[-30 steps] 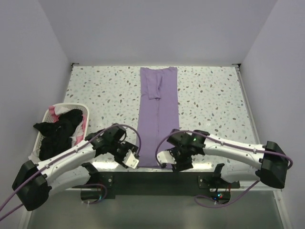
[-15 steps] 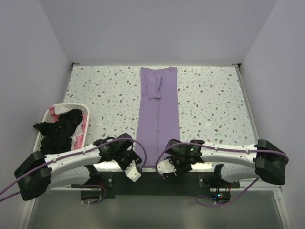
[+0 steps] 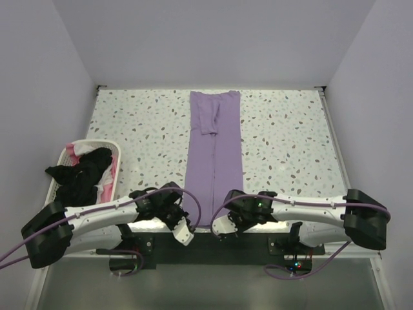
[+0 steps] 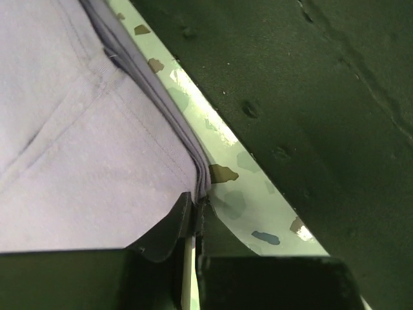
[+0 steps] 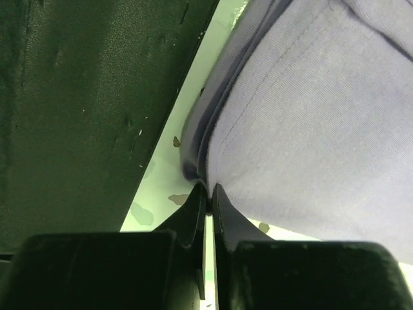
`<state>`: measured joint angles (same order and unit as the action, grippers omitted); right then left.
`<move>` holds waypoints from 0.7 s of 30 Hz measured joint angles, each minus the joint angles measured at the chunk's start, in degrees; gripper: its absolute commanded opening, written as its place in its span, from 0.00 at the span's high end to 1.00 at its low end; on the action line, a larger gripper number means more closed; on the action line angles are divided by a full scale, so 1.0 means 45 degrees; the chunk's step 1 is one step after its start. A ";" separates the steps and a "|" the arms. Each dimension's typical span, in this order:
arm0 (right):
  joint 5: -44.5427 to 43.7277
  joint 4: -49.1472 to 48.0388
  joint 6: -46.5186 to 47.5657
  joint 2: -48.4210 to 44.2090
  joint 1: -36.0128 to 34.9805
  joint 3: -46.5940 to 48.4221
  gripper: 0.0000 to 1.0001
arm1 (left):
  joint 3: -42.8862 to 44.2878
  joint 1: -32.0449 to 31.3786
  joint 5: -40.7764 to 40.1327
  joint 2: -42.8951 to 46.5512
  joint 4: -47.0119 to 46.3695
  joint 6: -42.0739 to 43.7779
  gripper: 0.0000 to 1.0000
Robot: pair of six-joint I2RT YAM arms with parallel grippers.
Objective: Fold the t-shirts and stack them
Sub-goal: Fold the tshirt
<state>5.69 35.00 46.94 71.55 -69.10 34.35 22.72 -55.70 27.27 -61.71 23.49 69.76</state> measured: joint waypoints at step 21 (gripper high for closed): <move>0.0724 0.0622 0.0364 -0.1836 0.4949 0.2992 1.00 | 0.4614 0.4080 0.0899 -0.0942 -0.0063 -0.3905 1.00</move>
<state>8.95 37.80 48.58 63.29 -46.83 47.81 43.48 -37.34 31.31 -65.95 23.20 52.18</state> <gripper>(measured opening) 0.027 0.037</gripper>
